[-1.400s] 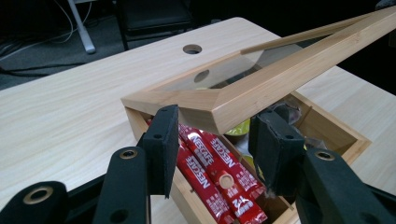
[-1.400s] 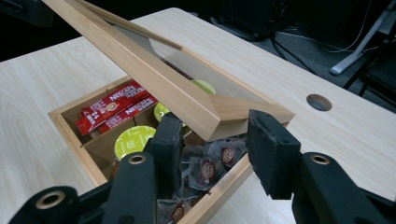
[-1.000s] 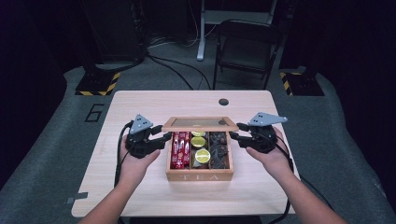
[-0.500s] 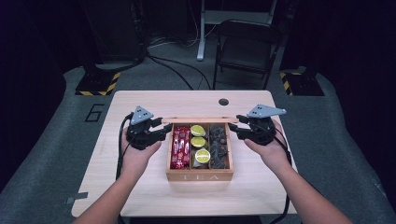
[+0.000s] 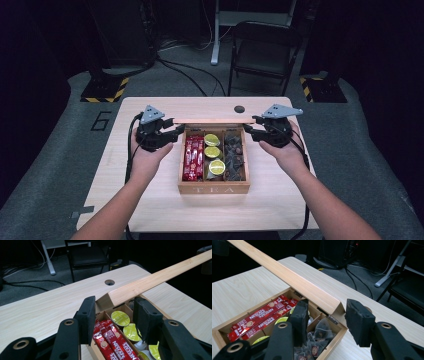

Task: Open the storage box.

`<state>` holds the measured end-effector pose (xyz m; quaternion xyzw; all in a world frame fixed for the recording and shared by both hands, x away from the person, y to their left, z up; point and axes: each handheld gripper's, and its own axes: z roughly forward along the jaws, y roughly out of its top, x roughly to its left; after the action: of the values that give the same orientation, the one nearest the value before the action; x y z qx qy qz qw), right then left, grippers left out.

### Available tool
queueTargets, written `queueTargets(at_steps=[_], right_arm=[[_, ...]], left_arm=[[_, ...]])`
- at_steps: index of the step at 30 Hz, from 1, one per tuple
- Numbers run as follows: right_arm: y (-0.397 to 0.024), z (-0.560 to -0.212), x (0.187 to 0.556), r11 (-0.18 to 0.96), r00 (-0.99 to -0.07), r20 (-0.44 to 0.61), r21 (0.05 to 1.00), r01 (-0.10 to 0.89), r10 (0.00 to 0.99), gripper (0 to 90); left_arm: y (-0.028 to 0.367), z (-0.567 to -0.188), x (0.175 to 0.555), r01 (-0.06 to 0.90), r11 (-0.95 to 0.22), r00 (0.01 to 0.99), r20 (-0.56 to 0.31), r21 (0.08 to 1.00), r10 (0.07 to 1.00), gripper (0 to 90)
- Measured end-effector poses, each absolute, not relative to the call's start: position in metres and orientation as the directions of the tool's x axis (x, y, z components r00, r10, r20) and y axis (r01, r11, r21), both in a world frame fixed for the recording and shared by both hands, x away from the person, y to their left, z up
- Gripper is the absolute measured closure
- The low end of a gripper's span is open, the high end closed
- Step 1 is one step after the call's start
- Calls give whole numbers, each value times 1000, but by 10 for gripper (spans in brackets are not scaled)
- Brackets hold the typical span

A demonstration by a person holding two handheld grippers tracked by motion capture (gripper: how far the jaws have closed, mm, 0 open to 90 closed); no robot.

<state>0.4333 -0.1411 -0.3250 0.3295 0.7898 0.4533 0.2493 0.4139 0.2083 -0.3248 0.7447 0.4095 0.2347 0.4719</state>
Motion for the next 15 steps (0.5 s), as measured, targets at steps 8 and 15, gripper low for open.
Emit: queueTargets(at_steps=[8, 15], right_arm=[[-139, -324, 442, 373, -653, -101, 881, 292, 750, 538], [-139, -326, 449, 383, -646, -110, 874, 299, 755, 562]], left_arm=[[208, -322, 420, 387, -220, 554, -36, 895, 832, 536], [208, -320, 424, 389, -209, 550, -43, 897, 834, 538]])
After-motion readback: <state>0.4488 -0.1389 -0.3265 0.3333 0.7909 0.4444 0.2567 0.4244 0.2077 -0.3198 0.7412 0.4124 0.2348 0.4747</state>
